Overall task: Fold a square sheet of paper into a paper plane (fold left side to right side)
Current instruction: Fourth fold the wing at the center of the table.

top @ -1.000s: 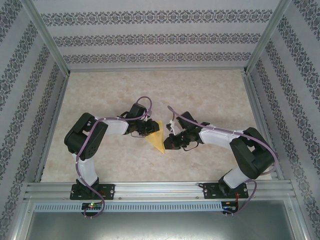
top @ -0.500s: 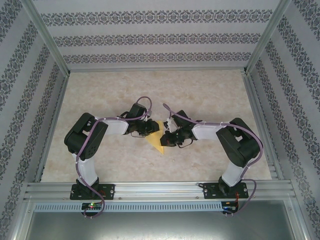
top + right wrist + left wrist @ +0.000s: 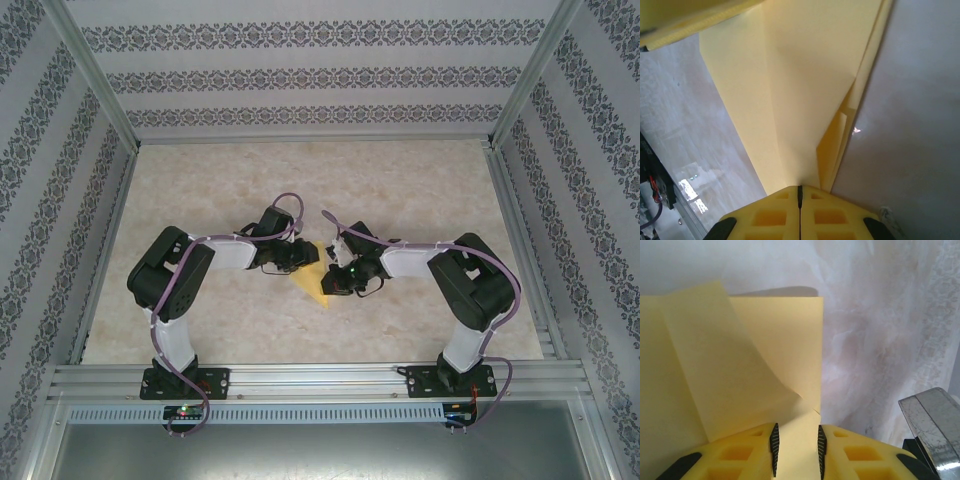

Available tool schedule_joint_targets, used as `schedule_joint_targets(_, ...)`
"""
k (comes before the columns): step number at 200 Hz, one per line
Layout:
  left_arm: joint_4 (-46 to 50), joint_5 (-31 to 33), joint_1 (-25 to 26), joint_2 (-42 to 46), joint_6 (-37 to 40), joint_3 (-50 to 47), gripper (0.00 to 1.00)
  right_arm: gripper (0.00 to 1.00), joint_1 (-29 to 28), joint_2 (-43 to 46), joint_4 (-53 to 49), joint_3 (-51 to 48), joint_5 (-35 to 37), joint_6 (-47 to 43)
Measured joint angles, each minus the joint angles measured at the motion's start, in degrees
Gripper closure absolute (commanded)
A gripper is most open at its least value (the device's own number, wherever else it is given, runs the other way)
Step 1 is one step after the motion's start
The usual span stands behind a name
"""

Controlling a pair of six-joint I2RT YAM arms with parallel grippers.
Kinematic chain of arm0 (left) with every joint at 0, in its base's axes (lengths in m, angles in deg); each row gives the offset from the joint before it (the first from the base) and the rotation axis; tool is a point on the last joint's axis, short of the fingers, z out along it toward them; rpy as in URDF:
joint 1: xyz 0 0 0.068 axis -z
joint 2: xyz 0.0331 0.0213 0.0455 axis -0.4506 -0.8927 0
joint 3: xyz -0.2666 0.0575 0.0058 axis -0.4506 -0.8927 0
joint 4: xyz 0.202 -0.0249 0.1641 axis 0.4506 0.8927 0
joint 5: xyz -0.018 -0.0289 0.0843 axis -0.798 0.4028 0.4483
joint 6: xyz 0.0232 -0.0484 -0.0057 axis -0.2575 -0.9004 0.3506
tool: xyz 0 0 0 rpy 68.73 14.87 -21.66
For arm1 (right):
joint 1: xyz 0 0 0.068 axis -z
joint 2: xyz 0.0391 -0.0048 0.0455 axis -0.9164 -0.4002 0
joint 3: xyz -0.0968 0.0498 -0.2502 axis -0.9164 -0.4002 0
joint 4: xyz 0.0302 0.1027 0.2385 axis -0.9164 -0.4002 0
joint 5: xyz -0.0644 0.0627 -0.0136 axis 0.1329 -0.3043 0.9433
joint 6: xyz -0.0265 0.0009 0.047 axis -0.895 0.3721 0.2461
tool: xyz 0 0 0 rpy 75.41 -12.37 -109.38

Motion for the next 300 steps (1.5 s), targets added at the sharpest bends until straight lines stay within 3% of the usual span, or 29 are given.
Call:
schedule_joint_targets(36, 1.9, 1.6, 0.0, 4.6, 0.7, -1.4, 0.68, 1.0, -0.2, -0.2, -1.4, 0.7, 0.7, -0.9)
schedule_joint_targets(84, -0.3, 0.2, 0.0, 10.3, 1.2, -5.6, 0.78, 1.0, -0.3, -0.4, -3.0, 1.7, 1.4, -1.5)
schedule_joint_targets(180, -8.6, -4.8, 2.5, 7.6, -1.2, -9.8, 0.83, 1.0, -0.8, -0.6, -4.6, 2.6, 2.3, -2.4)
schedule_joint_targets(300, -8.7, -3.0, 2.8, 3.7, -0.4, -9.7, 0.85, 1.0, -1.4, -1.8, -8.8, 5.5, 3.5, -3.6)
